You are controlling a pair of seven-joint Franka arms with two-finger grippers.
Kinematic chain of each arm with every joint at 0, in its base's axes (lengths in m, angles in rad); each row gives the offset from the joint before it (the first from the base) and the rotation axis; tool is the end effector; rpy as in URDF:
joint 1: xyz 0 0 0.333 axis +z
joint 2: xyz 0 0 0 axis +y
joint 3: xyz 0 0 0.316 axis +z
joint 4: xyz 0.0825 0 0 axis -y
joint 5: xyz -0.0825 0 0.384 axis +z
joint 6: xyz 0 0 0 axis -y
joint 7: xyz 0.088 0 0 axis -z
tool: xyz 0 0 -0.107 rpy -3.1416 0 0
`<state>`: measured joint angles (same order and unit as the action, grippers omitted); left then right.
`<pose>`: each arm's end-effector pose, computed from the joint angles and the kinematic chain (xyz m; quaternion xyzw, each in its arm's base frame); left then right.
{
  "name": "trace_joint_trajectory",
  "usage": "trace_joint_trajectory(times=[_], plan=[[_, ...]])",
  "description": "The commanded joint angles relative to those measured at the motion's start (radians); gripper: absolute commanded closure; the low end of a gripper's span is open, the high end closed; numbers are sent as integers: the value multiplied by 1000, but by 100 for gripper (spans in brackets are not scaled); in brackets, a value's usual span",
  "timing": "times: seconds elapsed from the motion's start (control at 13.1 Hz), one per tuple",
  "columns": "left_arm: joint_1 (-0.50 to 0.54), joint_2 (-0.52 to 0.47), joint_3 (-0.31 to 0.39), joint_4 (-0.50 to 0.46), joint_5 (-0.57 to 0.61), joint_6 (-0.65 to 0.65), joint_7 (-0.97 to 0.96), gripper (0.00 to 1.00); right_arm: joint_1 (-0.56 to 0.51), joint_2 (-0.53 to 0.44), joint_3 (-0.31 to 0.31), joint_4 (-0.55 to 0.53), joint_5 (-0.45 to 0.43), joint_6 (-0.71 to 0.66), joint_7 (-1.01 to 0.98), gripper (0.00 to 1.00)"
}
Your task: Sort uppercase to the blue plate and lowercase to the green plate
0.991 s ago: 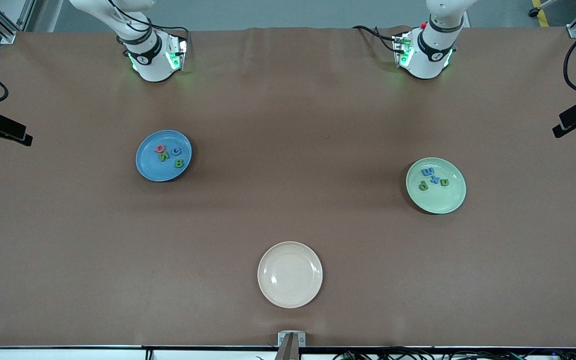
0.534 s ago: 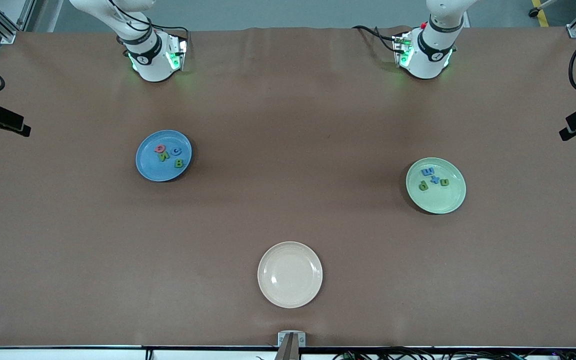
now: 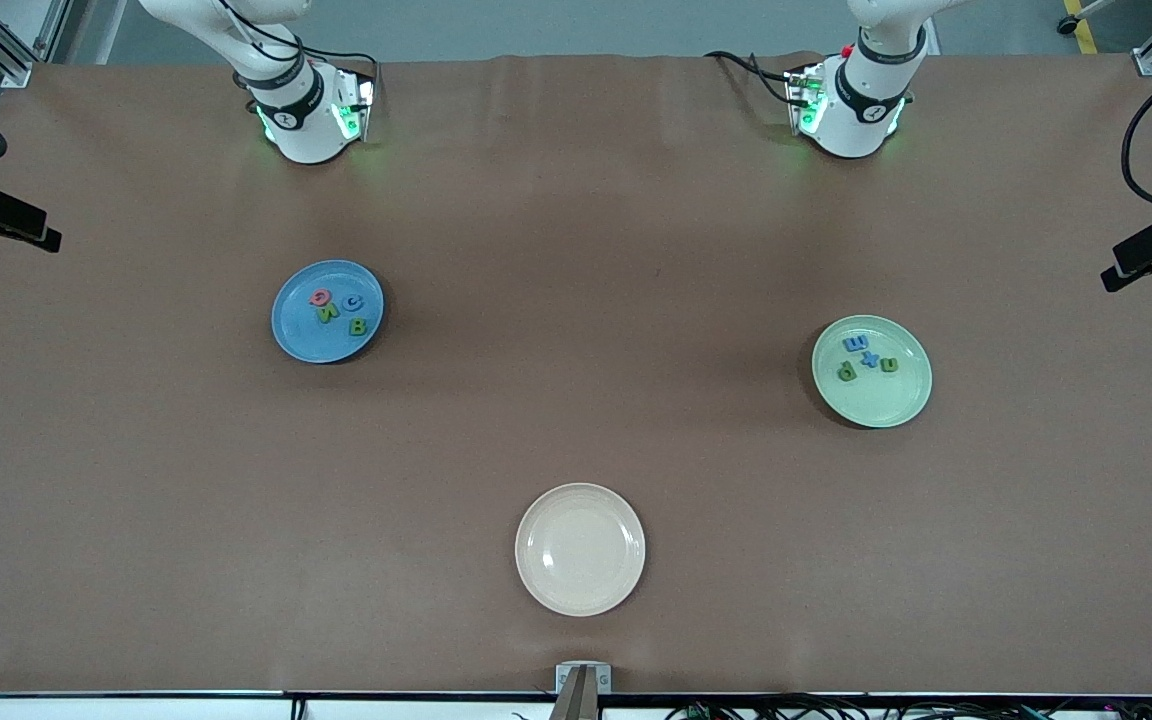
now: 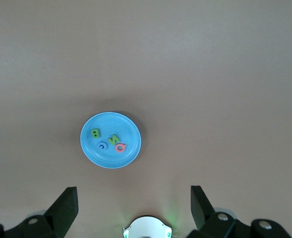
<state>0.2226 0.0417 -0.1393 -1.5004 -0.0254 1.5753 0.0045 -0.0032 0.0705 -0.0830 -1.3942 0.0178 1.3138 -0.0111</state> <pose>0.5666 0.0464 0.6350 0.9990 0.0393 0.0175 0.0148 0.5468 -0.0431 0.6462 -0.9965 0.0359 0.0749 0.0095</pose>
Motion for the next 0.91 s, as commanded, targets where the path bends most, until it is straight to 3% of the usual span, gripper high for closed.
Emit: trace_joint_trajectory(times=[0.0, 0.38, 0.84], plan=[[-179, -8, 190, 12, -8, -9, -1, 0, -37, -57, 38, -65, 2, 19, 0, 0], [-192, -14, 198, 12, -24, -17, -3, 0, -29, -168, 38, -213, 2, 111, 0, 0], [-184, -14, 193, 12, -22, -17, -5, 0, -29, -182, 37, -224, 2, 124, 2, 0]])
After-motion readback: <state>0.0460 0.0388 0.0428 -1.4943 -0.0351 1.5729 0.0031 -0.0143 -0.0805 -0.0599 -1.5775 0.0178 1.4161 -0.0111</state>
